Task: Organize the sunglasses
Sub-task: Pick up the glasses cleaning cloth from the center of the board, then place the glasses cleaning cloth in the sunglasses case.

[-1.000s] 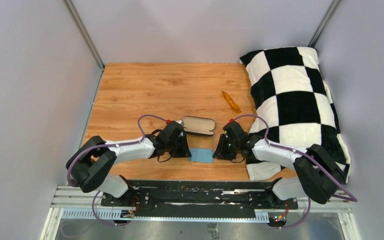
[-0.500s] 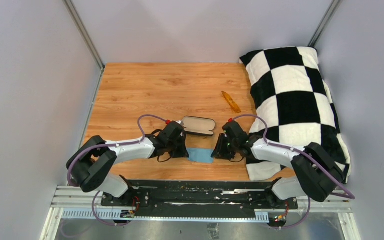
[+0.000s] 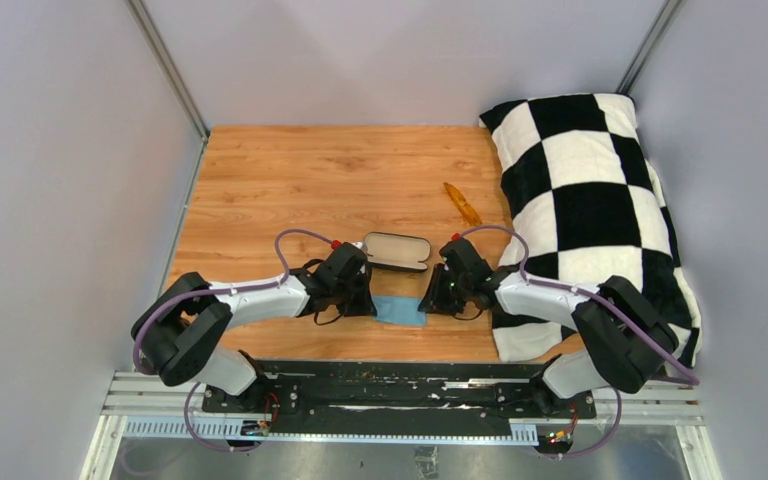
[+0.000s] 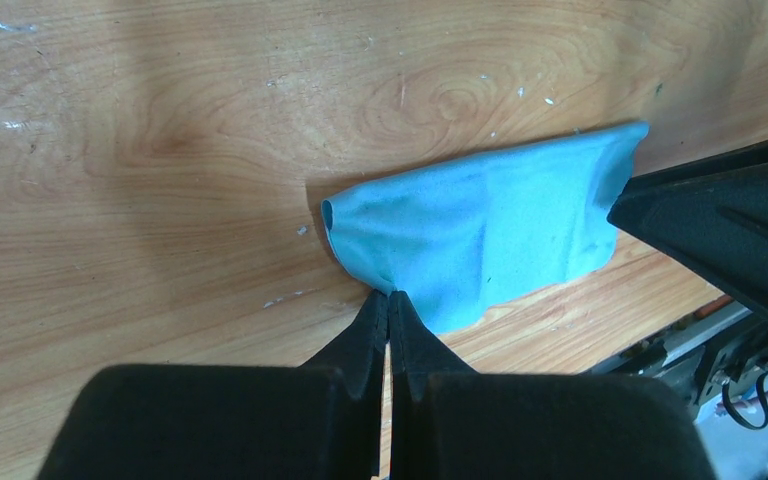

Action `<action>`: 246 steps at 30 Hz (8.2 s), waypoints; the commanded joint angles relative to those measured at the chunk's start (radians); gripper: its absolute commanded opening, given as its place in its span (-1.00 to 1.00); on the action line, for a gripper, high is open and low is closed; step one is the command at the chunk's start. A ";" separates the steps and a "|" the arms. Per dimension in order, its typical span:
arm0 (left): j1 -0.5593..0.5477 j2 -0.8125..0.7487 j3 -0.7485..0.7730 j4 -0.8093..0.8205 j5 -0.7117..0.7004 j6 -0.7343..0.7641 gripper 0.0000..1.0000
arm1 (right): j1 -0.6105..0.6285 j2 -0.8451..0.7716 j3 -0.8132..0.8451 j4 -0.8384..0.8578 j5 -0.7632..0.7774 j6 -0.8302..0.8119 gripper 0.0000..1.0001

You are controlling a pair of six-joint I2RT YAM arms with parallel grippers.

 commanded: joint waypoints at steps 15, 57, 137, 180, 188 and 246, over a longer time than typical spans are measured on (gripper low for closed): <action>-0.008 -0.009 -0.006 0.000 0.013 0.022 -1.00 | 0.068 0.100 0.054 -0.172 0.152 -0.043 -0.50; -0.008 0.014 -0.027 0.037 0.029 0.018 -1.00 | 0.182 0.172 0.168 -0.383 0.387 -0.066 -0.47; 0.186 0.141 0.451 -0.202 0.106 0.248 -1.00 | 0.066 0.270 0.728 -0.488 0.519 -0.305 -1.00; 0.252 0.266 0.406 -0.231 0.163 0.381 -1.00 | 0.069 0.257 0.452 -0.288 0.409 -0.270 -1.00; 0.251 0.244 0.379 -0.213 0.156 0.385 -1.00 | 0.079 0.246 0.424 -0.210 0.426 -0.274 -1.00; 0.251 0.082 0.183 0.009 0.149 0.264 0.07 | 0.103 0.324 0.410 -0.173 0.496 -0.319 -1.00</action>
